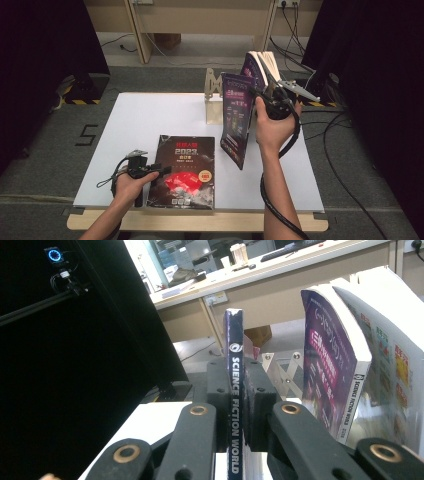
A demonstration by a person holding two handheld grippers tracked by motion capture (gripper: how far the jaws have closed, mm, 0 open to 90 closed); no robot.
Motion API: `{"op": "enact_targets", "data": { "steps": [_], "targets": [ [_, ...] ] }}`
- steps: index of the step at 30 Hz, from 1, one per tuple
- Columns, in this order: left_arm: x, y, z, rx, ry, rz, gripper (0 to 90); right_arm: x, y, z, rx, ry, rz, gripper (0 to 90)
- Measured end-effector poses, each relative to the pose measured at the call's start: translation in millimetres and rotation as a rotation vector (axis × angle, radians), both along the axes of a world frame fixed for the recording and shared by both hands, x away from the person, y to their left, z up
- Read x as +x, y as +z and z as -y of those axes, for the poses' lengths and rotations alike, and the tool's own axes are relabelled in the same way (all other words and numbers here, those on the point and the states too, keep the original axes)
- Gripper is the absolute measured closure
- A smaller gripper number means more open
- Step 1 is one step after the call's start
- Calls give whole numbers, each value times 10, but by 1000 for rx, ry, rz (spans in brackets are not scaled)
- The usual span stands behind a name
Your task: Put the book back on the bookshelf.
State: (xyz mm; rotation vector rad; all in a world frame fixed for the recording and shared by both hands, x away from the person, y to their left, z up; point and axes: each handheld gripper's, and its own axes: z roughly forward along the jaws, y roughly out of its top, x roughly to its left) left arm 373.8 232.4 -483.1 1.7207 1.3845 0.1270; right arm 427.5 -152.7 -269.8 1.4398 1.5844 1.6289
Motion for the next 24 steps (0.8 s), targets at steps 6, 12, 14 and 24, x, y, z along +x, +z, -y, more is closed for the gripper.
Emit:
{"op": "enact_targets", "data": {
  "steps": [6,12,14,24],
  "targets": [
    [0,0,-3,1,0,1,434,11,5,3,7,-5,2,846],
    [0,0,-3,1,-1,1,434,23,7,7,10,-11,5,847],
    [0,3,-5,2,-2,2,435,29,7,5,11,-13,4,846],
    [3,1,-11,-2,-1,3,435,81,13,26,9,-35,16,847]
  ]
}}
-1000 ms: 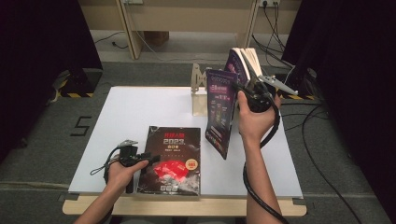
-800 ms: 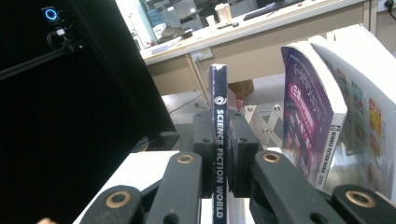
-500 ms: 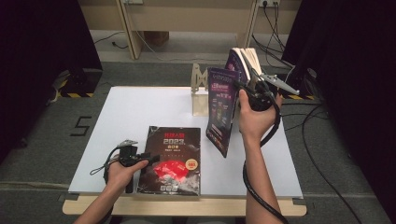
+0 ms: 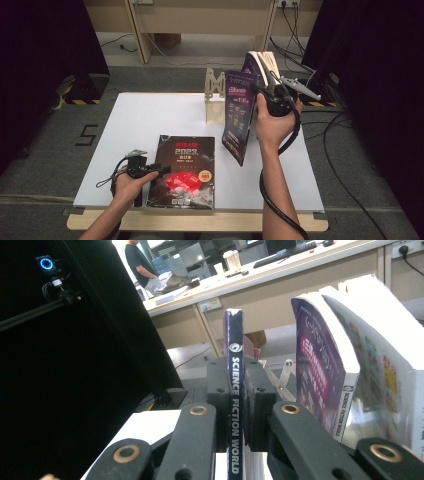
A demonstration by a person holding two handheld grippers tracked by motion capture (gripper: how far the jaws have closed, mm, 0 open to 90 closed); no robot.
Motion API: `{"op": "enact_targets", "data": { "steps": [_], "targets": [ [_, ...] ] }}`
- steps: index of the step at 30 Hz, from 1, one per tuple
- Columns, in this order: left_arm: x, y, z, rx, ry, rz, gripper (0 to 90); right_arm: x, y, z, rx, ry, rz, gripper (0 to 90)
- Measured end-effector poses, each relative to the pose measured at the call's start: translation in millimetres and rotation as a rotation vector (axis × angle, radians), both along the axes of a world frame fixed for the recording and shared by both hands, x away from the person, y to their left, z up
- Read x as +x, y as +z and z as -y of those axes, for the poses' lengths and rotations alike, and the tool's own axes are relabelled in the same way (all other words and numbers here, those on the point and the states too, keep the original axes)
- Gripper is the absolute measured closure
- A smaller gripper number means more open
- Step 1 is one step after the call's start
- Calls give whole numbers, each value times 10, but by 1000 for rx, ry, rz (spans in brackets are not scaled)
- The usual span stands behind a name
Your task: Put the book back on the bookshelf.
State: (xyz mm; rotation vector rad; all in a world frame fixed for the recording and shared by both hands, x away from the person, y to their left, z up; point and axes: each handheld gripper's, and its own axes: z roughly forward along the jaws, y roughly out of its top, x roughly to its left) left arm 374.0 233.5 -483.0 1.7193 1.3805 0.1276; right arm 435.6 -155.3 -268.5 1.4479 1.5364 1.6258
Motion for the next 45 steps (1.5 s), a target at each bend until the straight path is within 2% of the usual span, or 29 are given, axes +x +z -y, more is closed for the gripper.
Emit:
{"op": "enact_targets", "data": {
  "steps": [7,45],
  "targets": [
    [-1,-1,2,2,-1,1,435,34,13,10,2,-18,6,846],
    [8,-10,-7,4,-3,-2,438,263,77,-62,3,-44,18,846]
  ]
}}
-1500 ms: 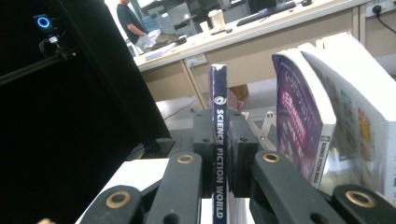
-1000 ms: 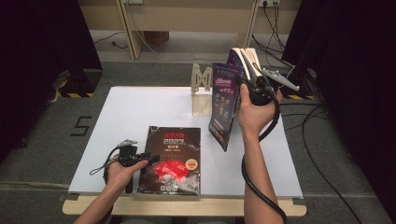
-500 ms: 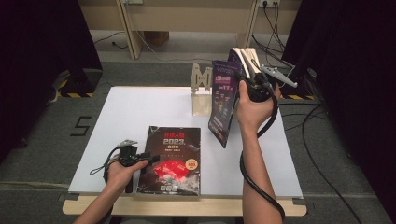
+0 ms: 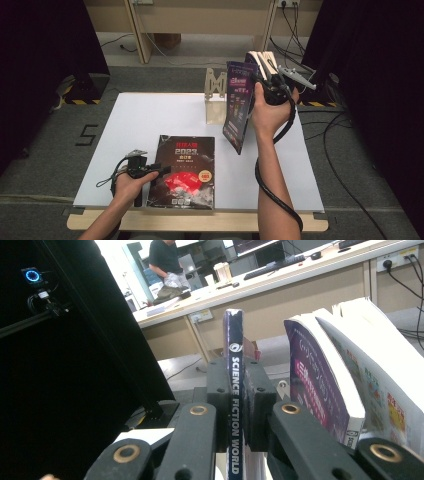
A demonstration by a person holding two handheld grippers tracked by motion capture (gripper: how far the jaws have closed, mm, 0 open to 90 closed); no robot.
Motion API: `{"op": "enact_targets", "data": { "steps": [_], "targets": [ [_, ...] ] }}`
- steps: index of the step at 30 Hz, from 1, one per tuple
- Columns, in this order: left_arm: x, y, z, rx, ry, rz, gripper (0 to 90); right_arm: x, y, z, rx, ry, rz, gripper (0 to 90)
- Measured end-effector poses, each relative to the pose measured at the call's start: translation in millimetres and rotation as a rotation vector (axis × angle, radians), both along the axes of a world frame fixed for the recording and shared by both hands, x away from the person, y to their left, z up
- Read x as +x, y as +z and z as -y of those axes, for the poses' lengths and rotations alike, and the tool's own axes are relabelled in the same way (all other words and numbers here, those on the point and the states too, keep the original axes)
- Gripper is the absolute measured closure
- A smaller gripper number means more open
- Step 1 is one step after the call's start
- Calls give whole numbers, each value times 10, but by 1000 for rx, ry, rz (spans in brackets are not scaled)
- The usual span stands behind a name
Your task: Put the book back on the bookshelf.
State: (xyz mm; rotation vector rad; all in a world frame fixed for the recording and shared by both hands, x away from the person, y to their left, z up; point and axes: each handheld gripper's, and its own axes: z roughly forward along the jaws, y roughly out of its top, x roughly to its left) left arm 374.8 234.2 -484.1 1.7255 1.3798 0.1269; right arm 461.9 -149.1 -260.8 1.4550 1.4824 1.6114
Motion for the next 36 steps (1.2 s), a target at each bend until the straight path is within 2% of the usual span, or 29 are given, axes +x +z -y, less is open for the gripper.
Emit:
{"op": "enact_targets", "data": {
  "steps": [36],
  "targets": [
    [2,-18,3,2,-1,-4,440,202,-10,-38,-6,-24,2,847]
  ]
}}
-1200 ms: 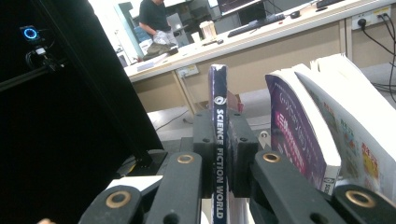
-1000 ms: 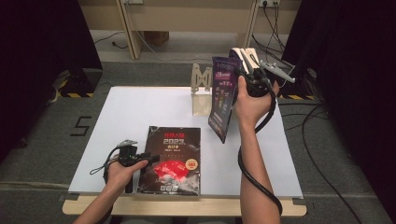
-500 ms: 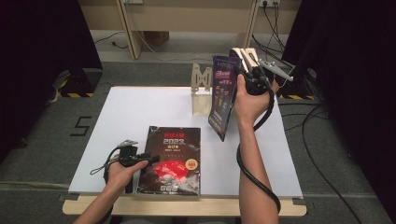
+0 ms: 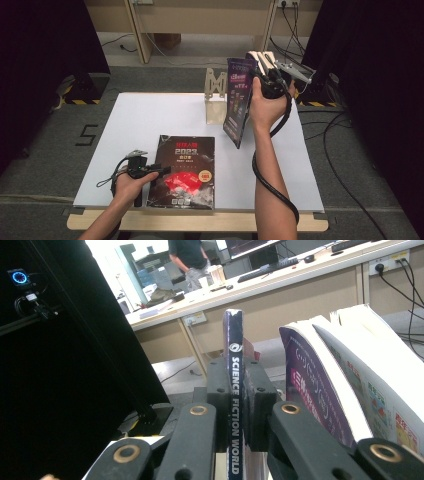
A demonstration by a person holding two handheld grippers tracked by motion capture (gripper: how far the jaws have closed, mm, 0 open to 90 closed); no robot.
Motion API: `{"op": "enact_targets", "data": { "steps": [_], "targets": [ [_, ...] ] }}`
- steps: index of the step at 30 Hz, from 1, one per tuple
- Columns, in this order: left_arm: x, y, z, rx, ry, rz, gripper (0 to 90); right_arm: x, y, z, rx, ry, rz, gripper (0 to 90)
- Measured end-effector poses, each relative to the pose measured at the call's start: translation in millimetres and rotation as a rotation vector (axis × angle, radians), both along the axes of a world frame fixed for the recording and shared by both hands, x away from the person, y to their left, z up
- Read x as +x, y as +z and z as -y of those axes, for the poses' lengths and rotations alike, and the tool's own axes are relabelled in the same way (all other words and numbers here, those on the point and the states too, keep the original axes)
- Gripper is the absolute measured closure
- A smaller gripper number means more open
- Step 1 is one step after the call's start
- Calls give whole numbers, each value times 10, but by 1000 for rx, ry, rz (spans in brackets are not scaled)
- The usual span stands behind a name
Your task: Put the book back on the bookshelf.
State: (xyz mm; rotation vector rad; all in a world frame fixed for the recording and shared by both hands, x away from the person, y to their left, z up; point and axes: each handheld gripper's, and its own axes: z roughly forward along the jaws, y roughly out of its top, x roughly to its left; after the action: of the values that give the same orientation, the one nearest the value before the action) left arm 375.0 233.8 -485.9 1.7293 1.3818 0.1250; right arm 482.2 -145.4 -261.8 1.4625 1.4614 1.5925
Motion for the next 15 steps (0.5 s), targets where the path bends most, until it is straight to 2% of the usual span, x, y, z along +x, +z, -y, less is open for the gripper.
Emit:
{"op": "enact_targets", "data": {
  "steps": [15],
  "targets": [
    [2,-14,2,2,-4,-2,441,86,-5,-6,-5,-8,-4,846]
  ]
}}
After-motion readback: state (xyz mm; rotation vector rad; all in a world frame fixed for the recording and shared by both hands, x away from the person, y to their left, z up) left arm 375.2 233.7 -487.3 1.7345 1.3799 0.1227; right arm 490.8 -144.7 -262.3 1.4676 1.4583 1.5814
